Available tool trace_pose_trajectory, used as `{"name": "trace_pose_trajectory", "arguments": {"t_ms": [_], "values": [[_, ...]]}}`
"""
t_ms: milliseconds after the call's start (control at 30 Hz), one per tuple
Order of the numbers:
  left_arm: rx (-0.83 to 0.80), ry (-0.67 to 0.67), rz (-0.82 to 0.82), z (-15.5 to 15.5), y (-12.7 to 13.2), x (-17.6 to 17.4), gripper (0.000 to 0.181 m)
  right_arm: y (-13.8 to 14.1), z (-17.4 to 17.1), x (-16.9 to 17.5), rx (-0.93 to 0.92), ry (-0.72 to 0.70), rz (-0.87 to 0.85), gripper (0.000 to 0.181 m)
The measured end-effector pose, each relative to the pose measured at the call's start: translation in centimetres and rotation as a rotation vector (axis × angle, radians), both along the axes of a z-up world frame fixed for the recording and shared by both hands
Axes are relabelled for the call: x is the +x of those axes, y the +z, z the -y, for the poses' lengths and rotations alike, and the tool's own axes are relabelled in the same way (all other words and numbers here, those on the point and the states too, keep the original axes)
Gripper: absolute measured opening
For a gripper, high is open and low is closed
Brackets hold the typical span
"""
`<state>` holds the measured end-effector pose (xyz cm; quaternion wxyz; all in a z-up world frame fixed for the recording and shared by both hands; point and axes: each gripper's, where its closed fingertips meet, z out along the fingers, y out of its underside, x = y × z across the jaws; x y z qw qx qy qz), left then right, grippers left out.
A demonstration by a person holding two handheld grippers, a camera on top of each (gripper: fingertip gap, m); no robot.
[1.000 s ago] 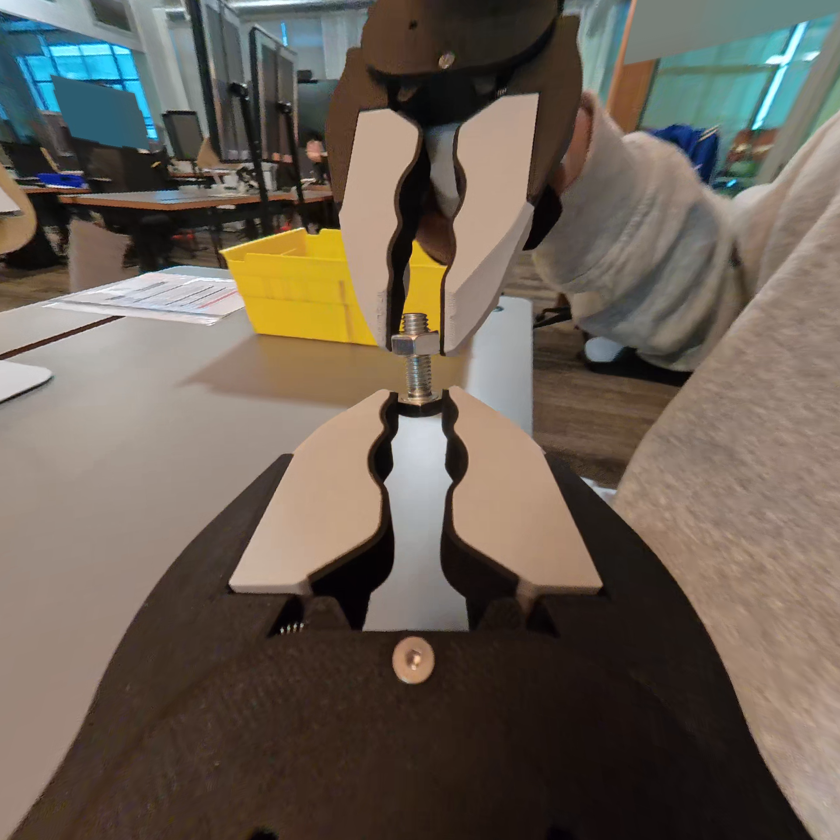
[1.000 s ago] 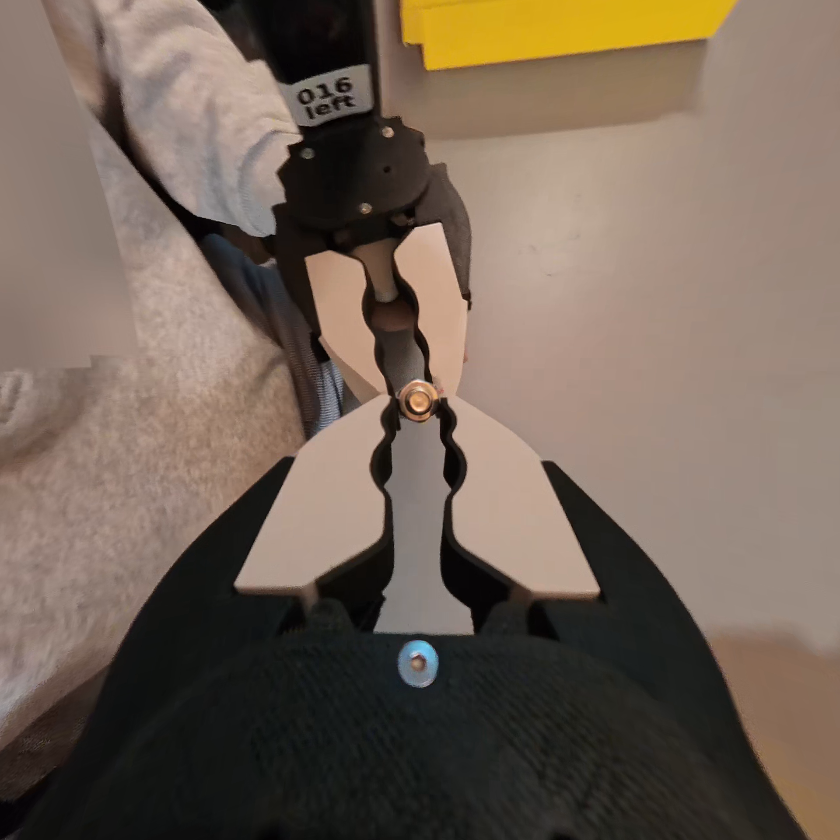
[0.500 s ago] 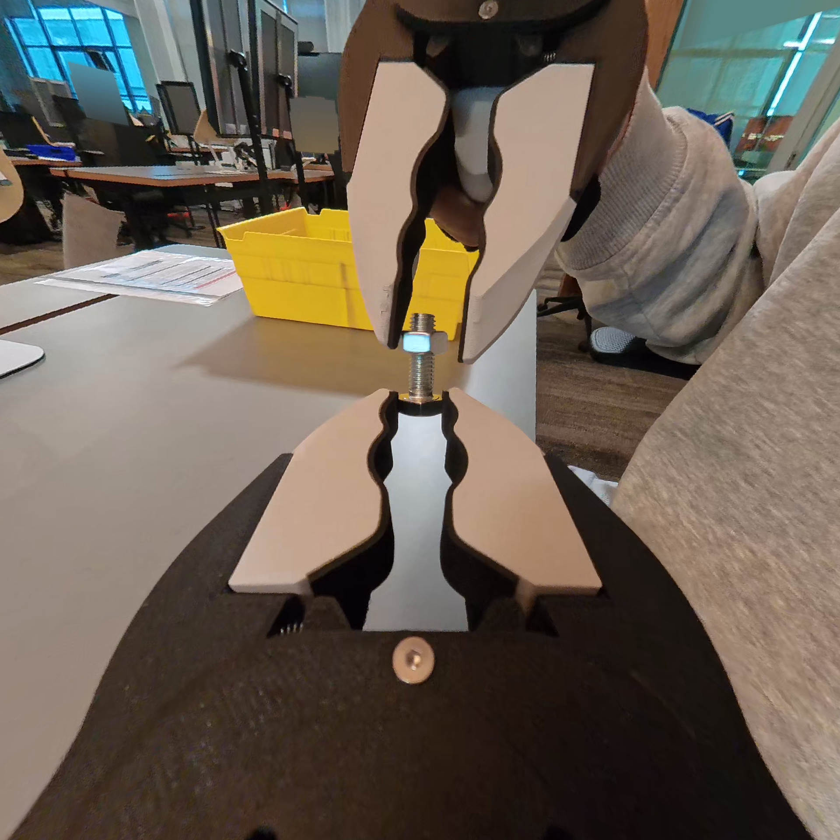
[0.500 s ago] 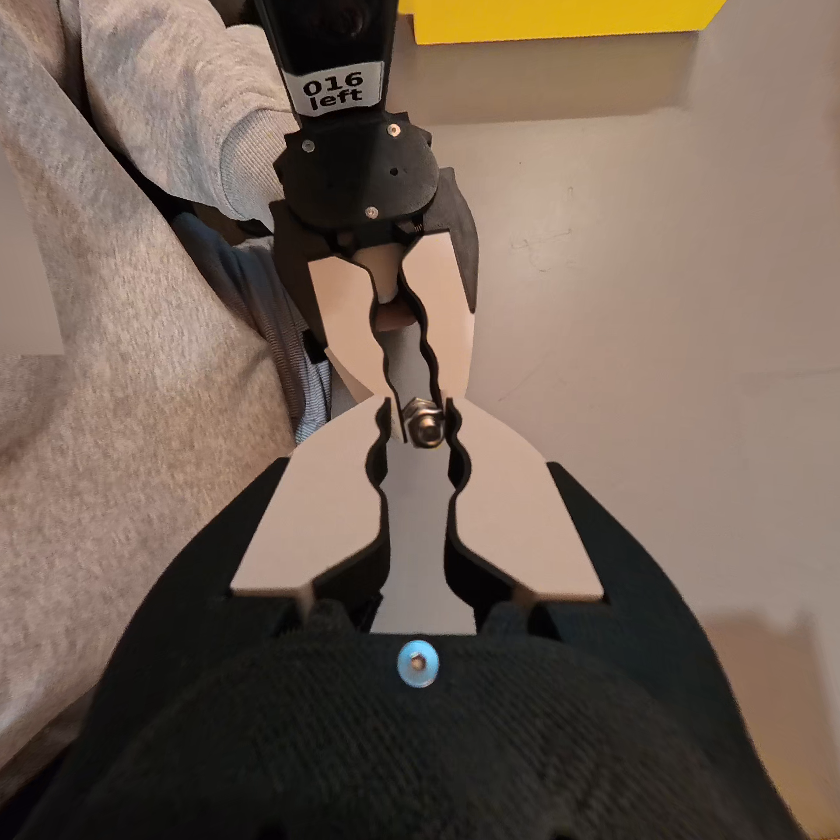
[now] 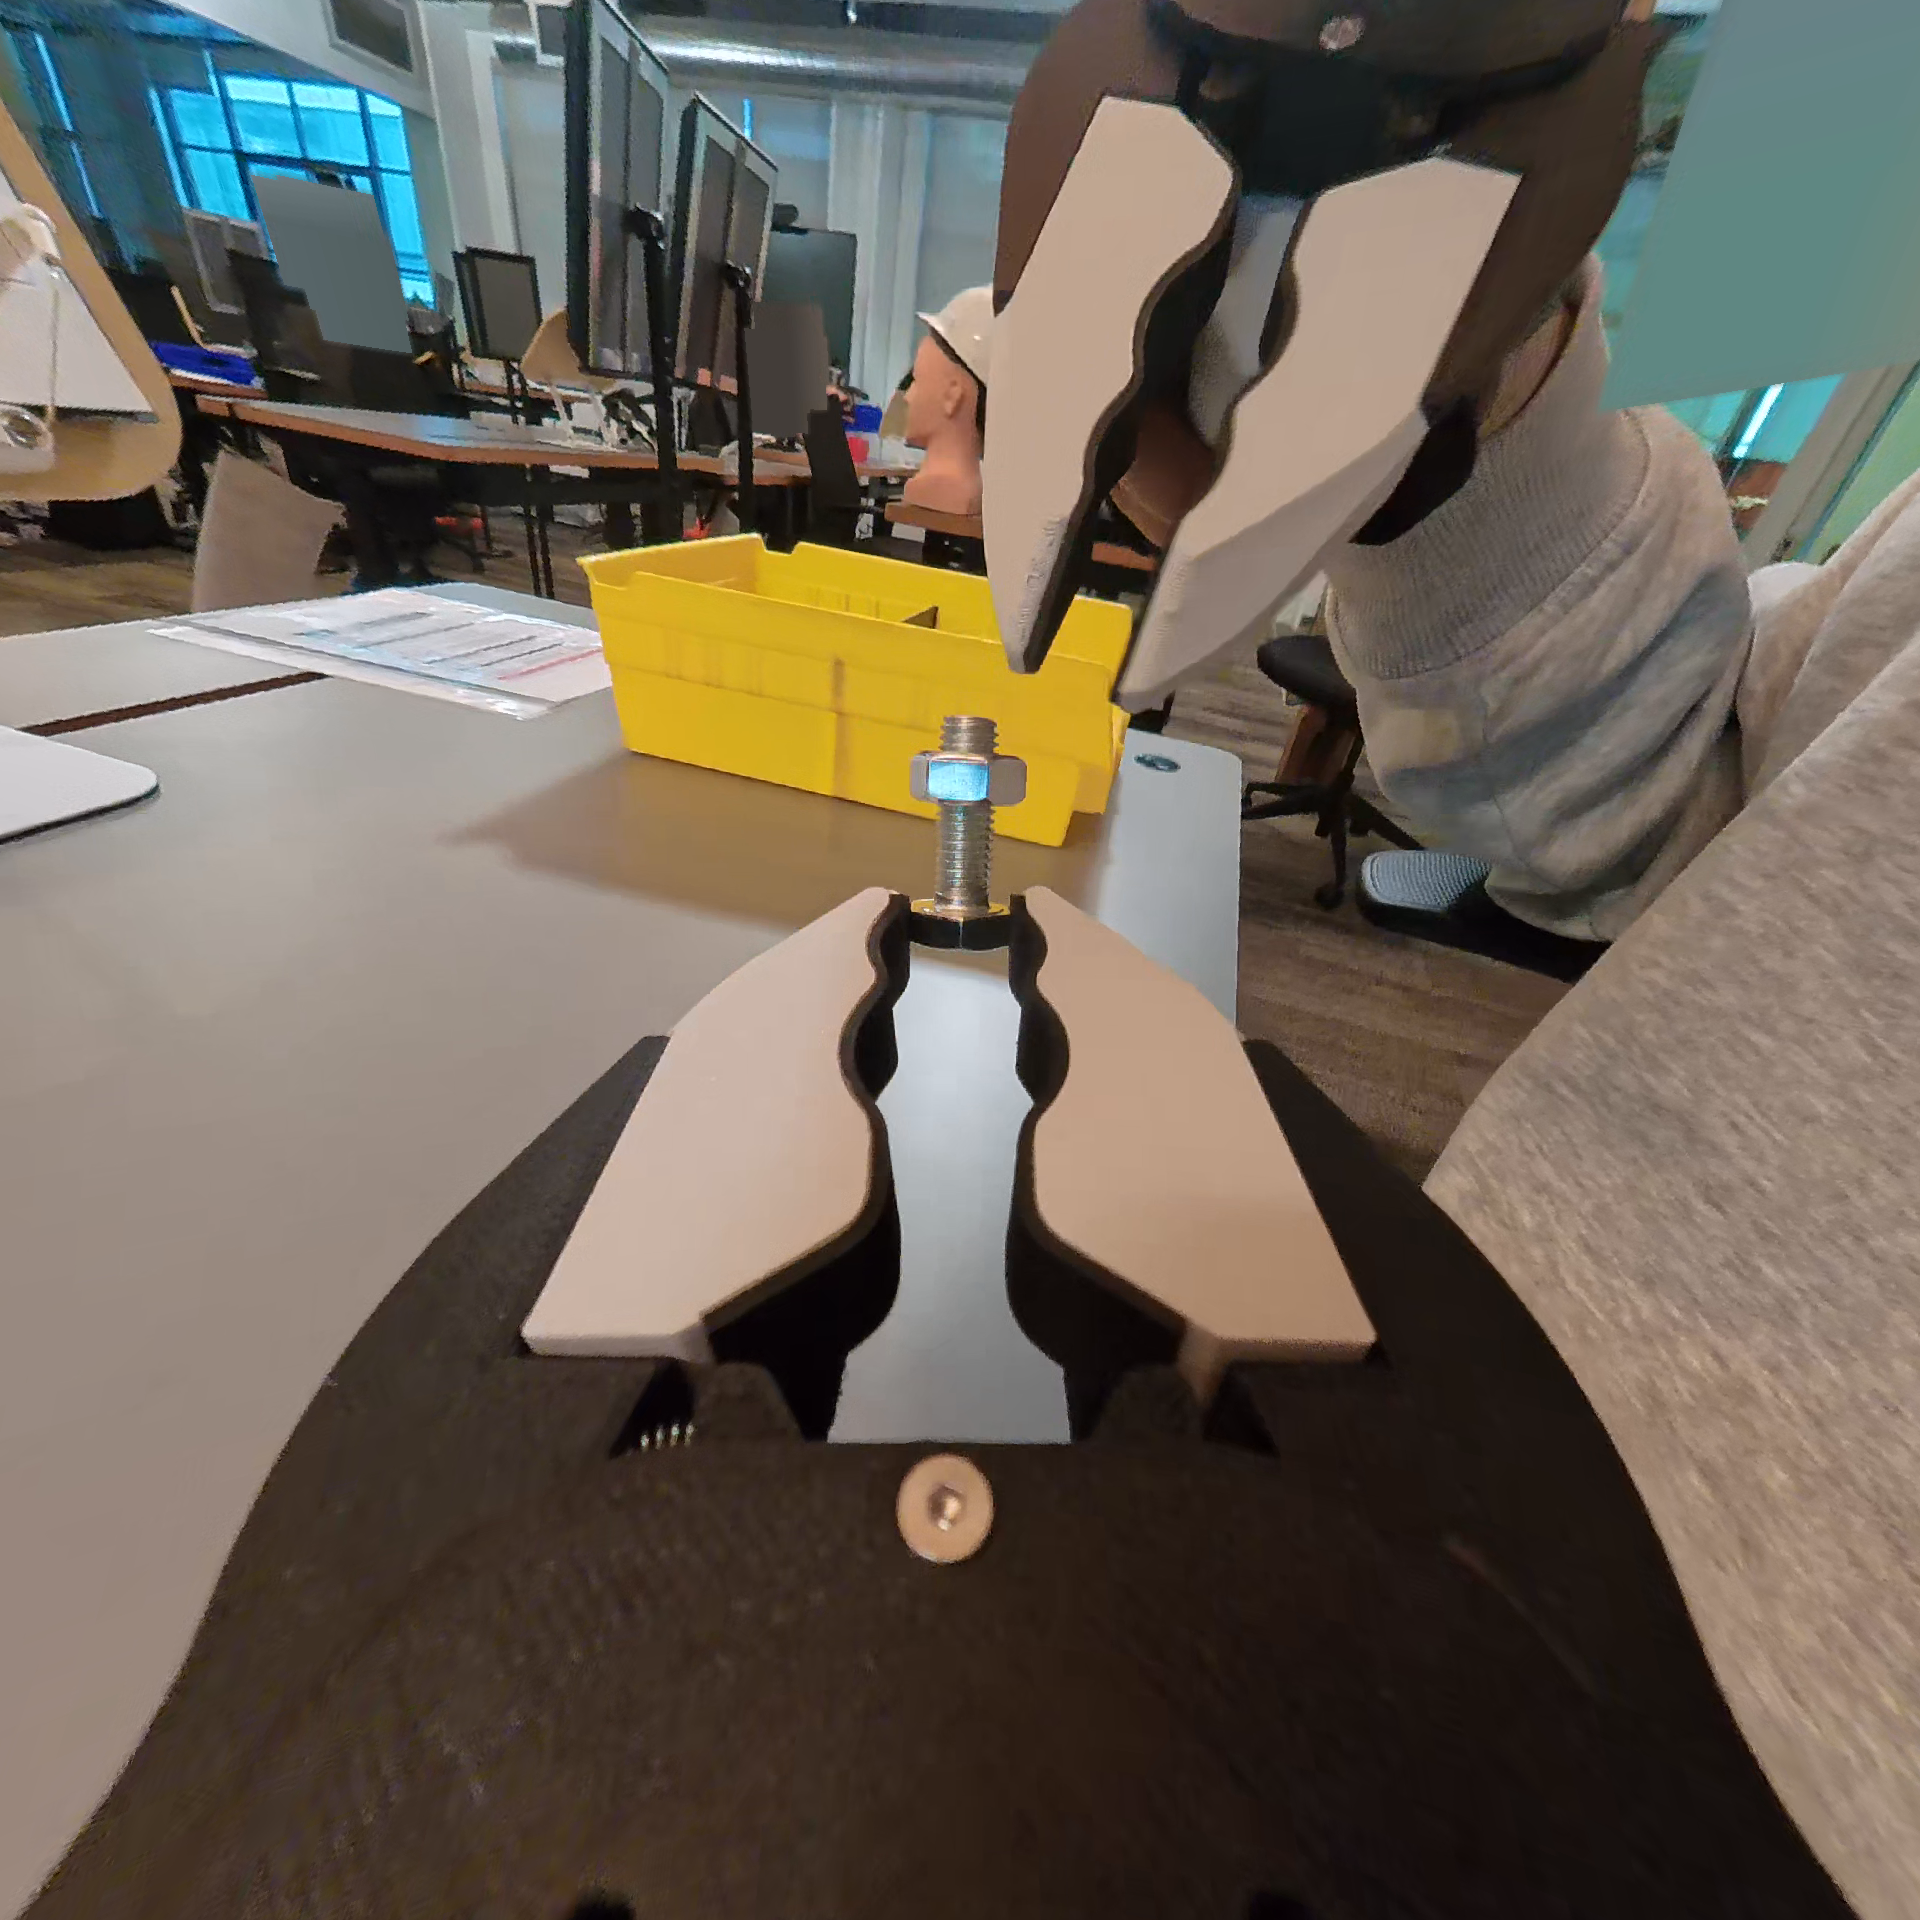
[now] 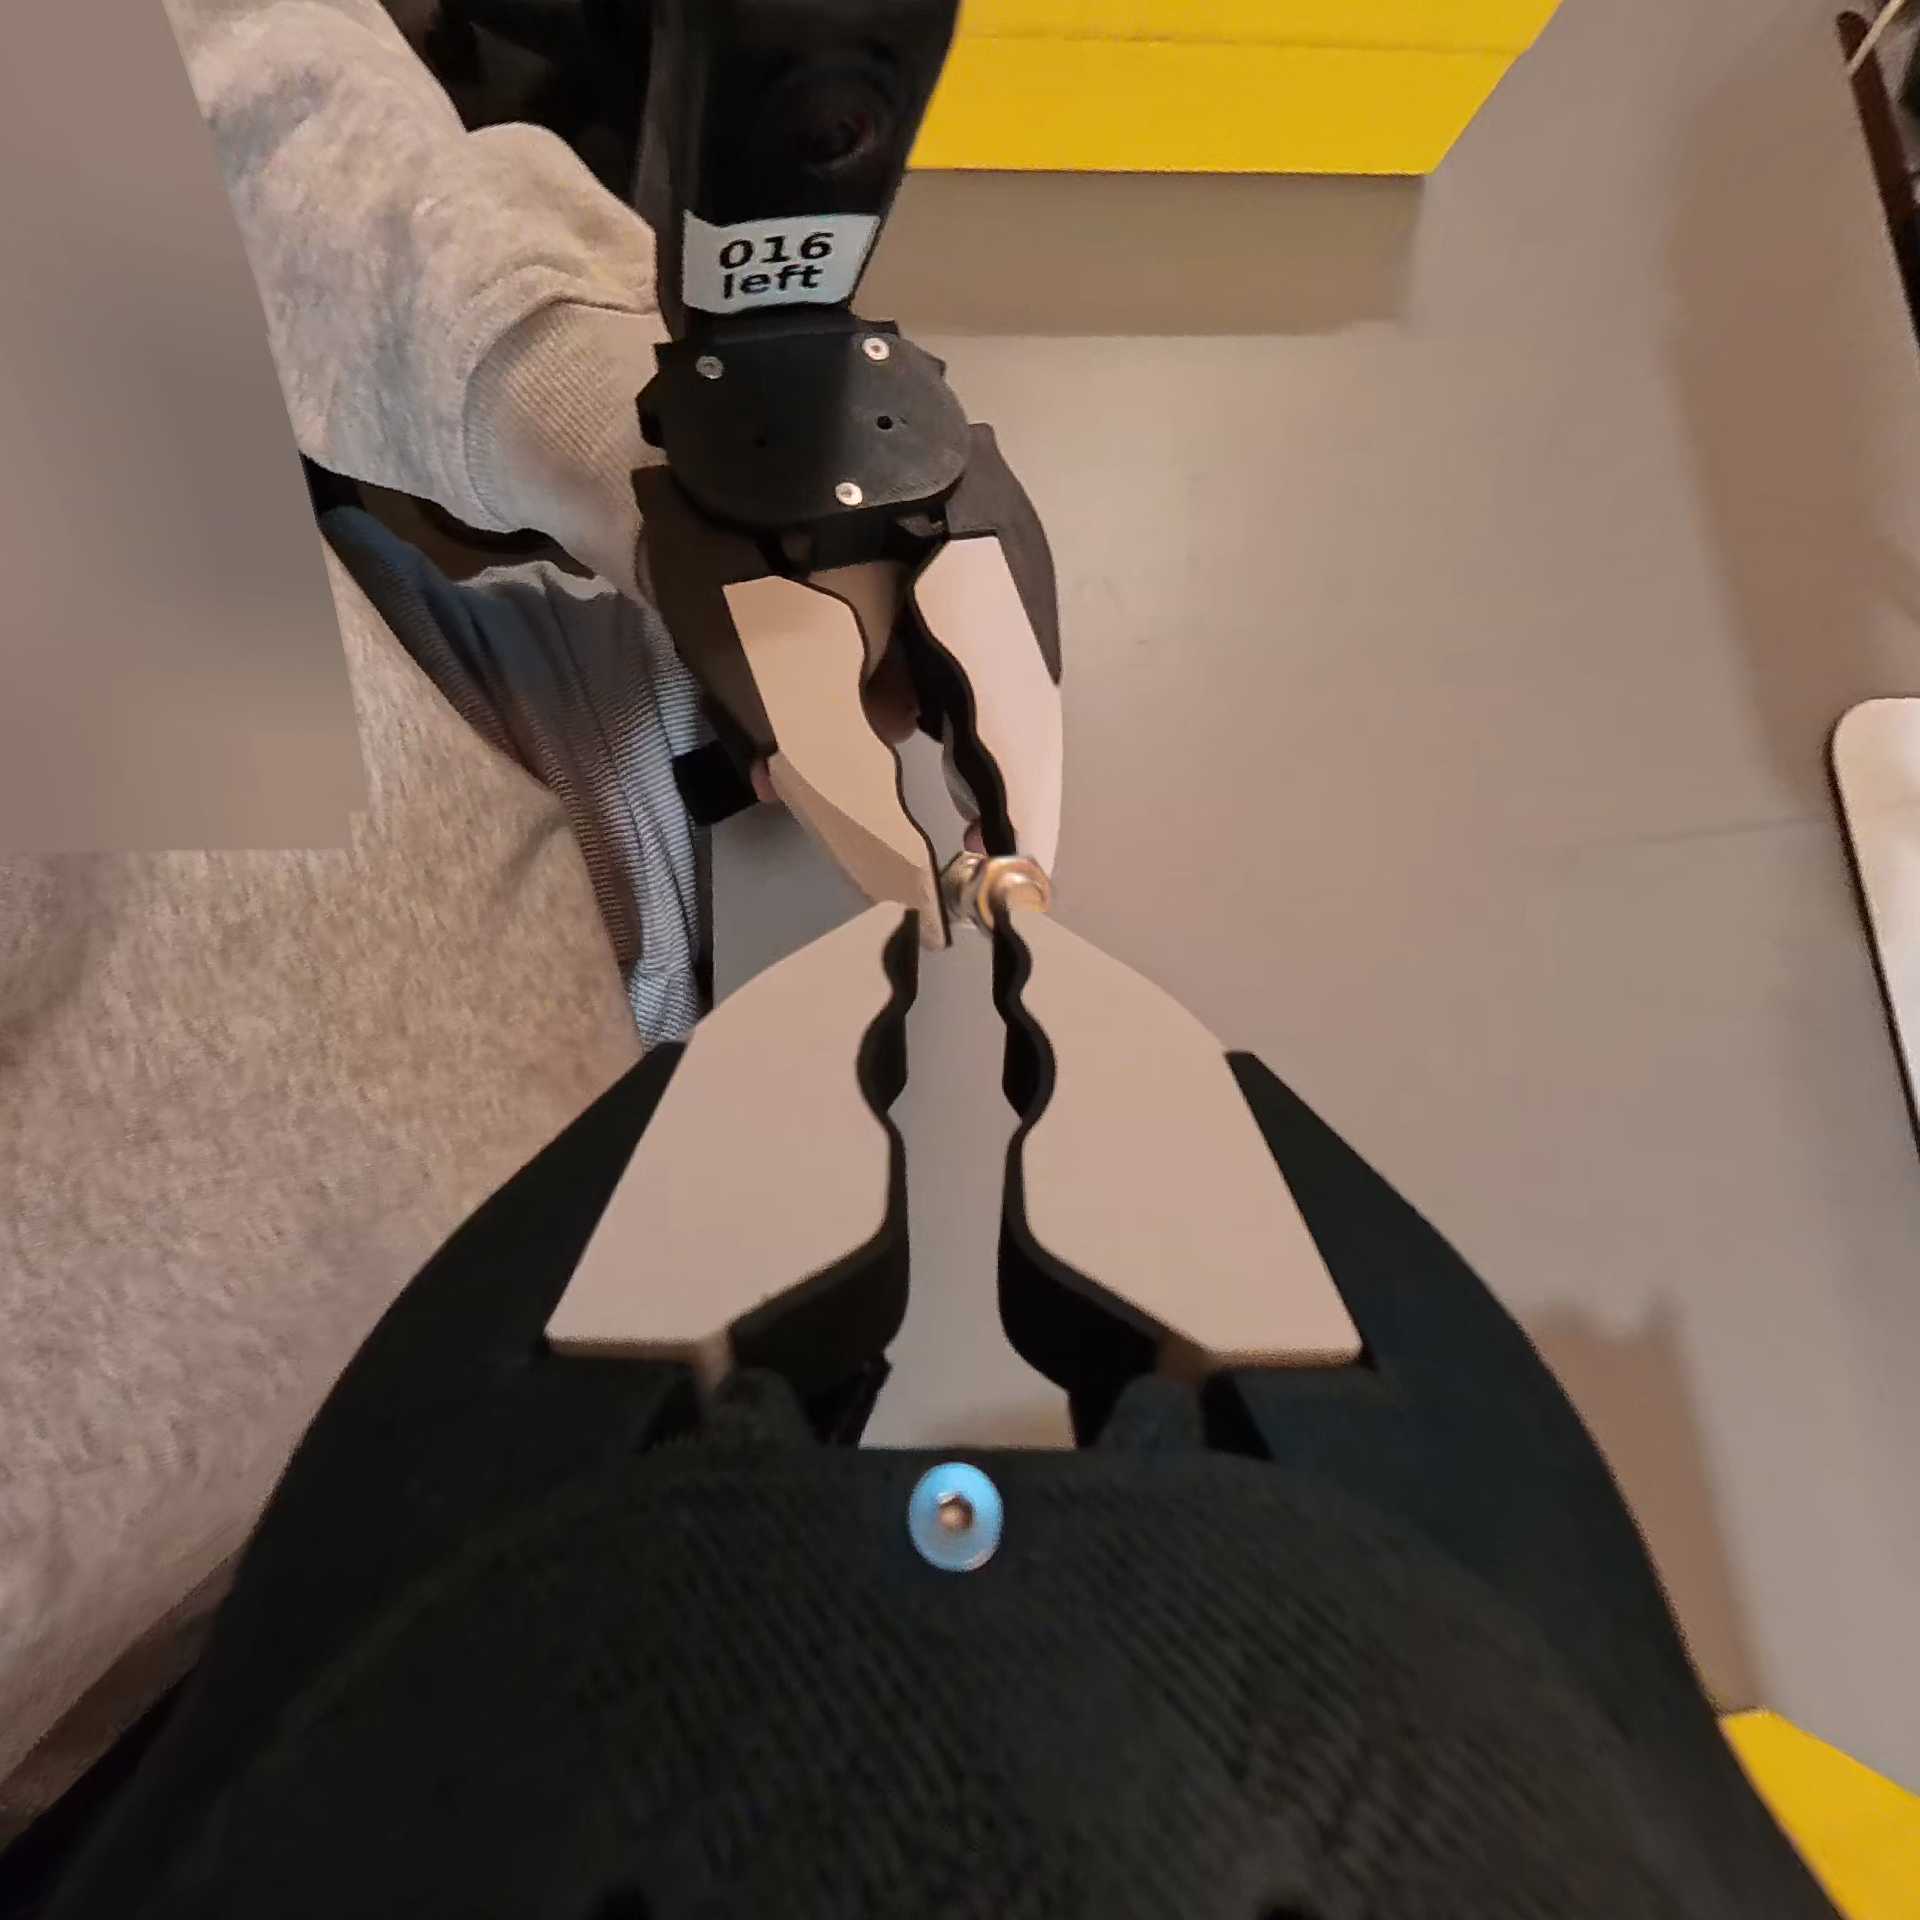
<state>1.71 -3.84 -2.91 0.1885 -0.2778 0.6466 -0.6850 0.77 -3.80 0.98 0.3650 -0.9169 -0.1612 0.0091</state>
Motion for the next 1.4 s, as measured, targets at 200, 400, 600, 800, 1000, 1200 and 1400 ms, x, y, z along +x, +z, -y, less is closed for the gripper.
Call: {"name": "trace_pose_trajectory", "arguments": {"t_ms": [200, 400, 600, 800, 1000, 1200, 1400], "values": [[-0.015, -0.017, 0.046, 0.3, 0.8, -0.5, 0.02, -0.5, -0.3, 0.5, 0.007, -0.029, -0.054, 0.009], [0.008, -0.024, 0.052, 0.6, 0.5, -0.6, 0.02, -0.4, -0.5, 0.0, 0.016, -0.02, -0.073, 0.008], [0.044, -0.014, 0.042, 0.8, 0.0, -0.5, 0.02, -0.8, -0.6, 0.0, 0.011, -0.015, -0.079, 0.008], [0.008, 0.029, 0.036, 0.1, 0.5, 0.1, 0.02, -0.1, -0.9, 0.2, 0.057, -0.031, -0.065, 0.016], [0.013, 0.054, 0.022, -0.3, 0.3, 0.4, 0.02, -0.3, -1.5, 0.6, 0.083, -0.057, -0.029, 0.029], [0.073, 0.052, 0.058, 0.2, 0.1, 0.1, 0.02, -1.5, -1.8, 0.8, 0.053, -0.073, -0.015, 0.031], [0.072, 0.05, 0.063, 0.2, 0.2, 0.1, 0.02, -1.6, -1.3, 1.1, 0.027, -0.073, -0.035, 0.032]]}}
